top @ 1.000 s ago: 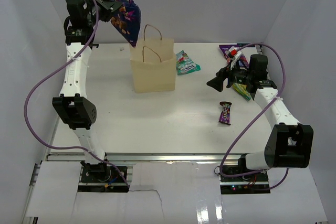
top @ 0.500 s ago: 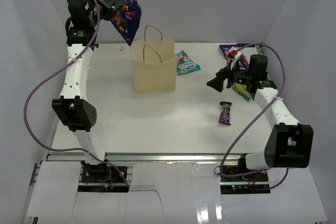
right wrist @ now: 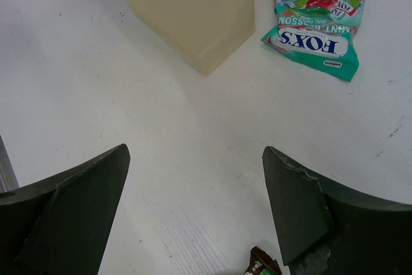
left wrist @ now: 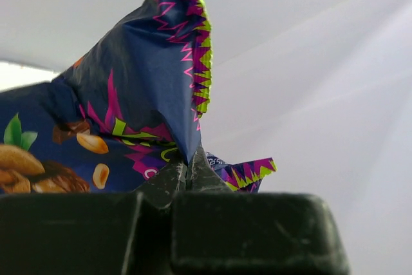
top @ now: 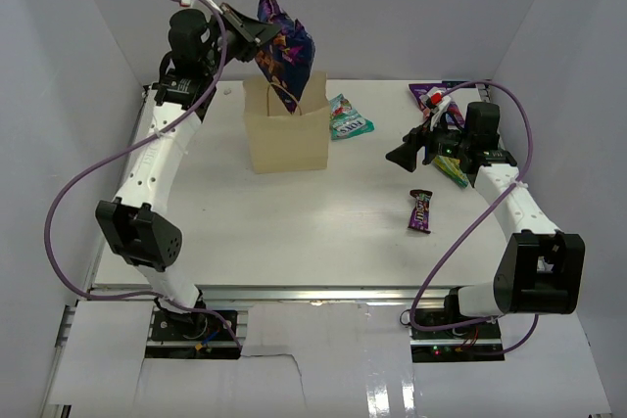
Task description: Place the snacks into the paper bag
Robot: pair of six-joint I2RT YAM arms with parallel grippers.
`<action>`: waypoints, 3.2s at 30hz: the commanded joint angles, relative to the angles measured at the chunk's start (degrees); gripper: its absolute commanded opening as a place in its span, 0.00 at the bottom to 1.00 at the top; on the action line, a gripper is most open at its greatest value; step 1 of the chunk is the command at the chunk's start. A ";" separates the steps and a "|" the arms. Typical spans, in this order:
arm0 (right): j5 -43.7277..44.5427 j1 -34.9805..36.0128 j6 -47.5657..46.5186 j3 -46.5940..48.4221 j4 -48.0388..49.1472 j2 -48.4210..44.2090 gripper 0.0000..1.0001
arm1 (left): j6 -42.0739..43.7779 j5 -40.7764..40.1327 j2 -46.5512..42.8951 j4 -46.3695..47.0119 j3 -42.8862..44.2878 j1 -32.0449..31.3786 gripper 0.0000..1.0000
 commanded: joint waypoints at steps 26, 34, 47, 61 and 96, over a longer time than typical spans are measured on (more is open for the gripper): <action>-0.87 -0.47 -2.14 -1.09 -0.74 -1.83 0.89 | -1.23 -5.51 -15.90 16.43 -22.31 -1.00 0.53; 6.72 -0.38 -2.67 -0.30 -3.27 -0.35 0.90 | 4.19 -6.12 -20.98 15.82 -26.71 -0.92 0.62; 46.86 4.10 8.40 -0.28 -27.81 10.48 0.81 | 24.11 -33.89 -51.37 -16.17 -49.01 -0.83 0.93; 36.85 4.37 9.38 0.39 -29.39 13.99 0.15 | 12.13 -31.18 -62.04 -18.73 -67.13 -0.92 0.94; 52.41 32.58 5.69 46.40 25.36 30.87 0.75 | 10.64 -20.36 -64.59 -11.53 -76.98 -0.92 0.94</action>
